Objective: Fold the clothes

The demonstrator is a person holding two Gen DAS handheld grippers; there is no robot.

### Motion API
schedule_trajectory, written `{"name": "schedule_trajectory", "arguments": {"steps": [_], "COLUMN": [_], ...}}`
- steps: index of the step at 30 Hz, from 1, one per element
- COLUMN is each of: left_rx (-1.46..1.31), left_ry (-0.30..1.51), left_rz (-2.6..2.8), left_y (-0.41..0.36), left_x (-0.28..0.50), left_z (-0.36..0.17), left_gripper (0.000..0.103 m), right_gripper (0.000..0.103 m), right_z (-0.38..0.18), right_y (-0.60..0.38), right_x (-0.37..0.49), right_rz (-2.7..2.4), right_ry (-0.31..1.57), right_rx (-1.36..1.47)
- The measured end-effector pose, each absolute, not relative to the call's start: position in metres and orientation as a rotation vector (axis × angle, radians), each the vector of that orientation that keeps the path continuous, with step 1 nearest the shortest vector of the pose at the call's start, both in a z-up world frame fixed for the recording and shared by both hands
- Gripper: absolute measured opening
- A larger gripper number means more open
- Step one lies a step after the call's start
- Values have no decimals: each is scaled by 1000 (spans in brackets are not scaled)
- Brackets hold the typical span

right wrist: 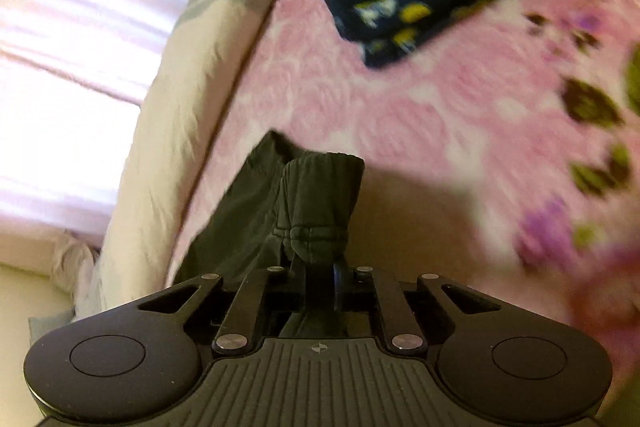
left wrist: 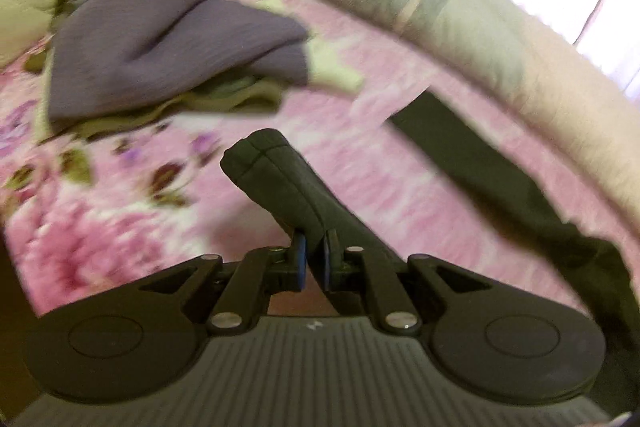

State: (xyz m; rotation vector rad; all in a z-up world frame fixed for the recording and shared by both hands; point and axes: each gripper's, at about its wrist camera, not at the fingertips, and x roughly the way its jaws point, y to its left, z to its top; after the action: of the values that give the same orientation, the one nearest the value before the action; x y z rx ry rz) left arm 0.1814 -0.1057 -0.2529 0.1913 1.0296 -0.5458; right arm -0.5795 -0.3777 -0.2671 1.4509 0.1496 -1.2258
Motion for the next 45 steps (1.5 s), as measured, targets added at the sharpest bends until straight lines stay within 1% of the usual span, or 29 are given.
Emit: {"name": "schedule_trajectory", "arguments": {"steps": [3, 5, 6, 7, 8, 9, 11, 16, 18, 20, 27, 30, 32, 36, 37, 39, 40, 41, 43, 45], "left_rx": [251, 283, 301, 319, 335, 347, 347, 245, 224, 191, 7, -84, -139, -183, -183, -153, -136, -131, -181, -248], "left_ry": [1121, 1137, 1127, 1114, 1097, 1076, 1045, 1081, 1089, 1101, 1187, 1201, 1212, 1259, 1266, 1244, 1229, 1221, 1171, 1090], "left_rz": [-494, -461, -451, -439, -427, -407, -374, -426, -486, -554, -691, -703, -702, -652, -646, -647, -648, -652, -668, -742], "left_y": [-91, -88, -87, -85, -83, -81, -76, -84, -105, -130, -232, -268, -290, -317, -323, -334, -339, -342, -335, -323], "left_x": [182, 182, 182, 182, 182, 183, 188, 204, 206, 208, 226, 239, 248, 261, 264, 267, 268, 270, 269, 262], "left_z": [-288, -304, -307, -308, -307, -305, -300, -292, -293, -297, -328, -339, -347, -373, -379, -385, -386, -384, -367, -328], "left_gripper": [12, 17, 19, 24, 27, 27, 26, 27, 28, 32, 32, 33, 38, 37, 34, 23, 4, 2, 2, 1], "right_gripper": [10, 11, 30, 44, 71, 76, 76, 76, 76, 76, 76, 76, 76, 76, 76, 76, 76, 76, 76, 76], "right_z": [-293, -309, -311, -310, -305, -299, -290, -277, -271, -267, -264, -262, -263, -279, -283, -291, -294, -296, -301, -305], "right_y": [-359, -356, -355, -356, -357, -357, -363, -385, -397, -414, -485, -500, -507, -512, -514, -516, -517, -517, -520, -526], "right_x": [-576, -573, -572, -571, -571, -572, -573, -573, -566, -554, -493, -474, -463, -459, -459, -459, -459, -457, -454, -452], "right_rz": [-1285, -1358, -1384, -1428, -1471, -1503, -1535, -1576, -1568, -1547, -1453, -1422, -1419, -1462, -1471, -1489, -1496, -1502, -1514, -1531], "right_ry": [343, 473, 516, 566, 590, 595, 599, 539, 488, 453, 399, 401, 413, 412, 410, 405, 409, 414, 428, 435], "right_rx": [1465, 1508, 1509, 1501, 1477, 1442, 1395, 1356, 1352, 1335, 1262, 1225, 1203, 1257, 1275, 1310, 1318, 1319, 1320, 1328]}}
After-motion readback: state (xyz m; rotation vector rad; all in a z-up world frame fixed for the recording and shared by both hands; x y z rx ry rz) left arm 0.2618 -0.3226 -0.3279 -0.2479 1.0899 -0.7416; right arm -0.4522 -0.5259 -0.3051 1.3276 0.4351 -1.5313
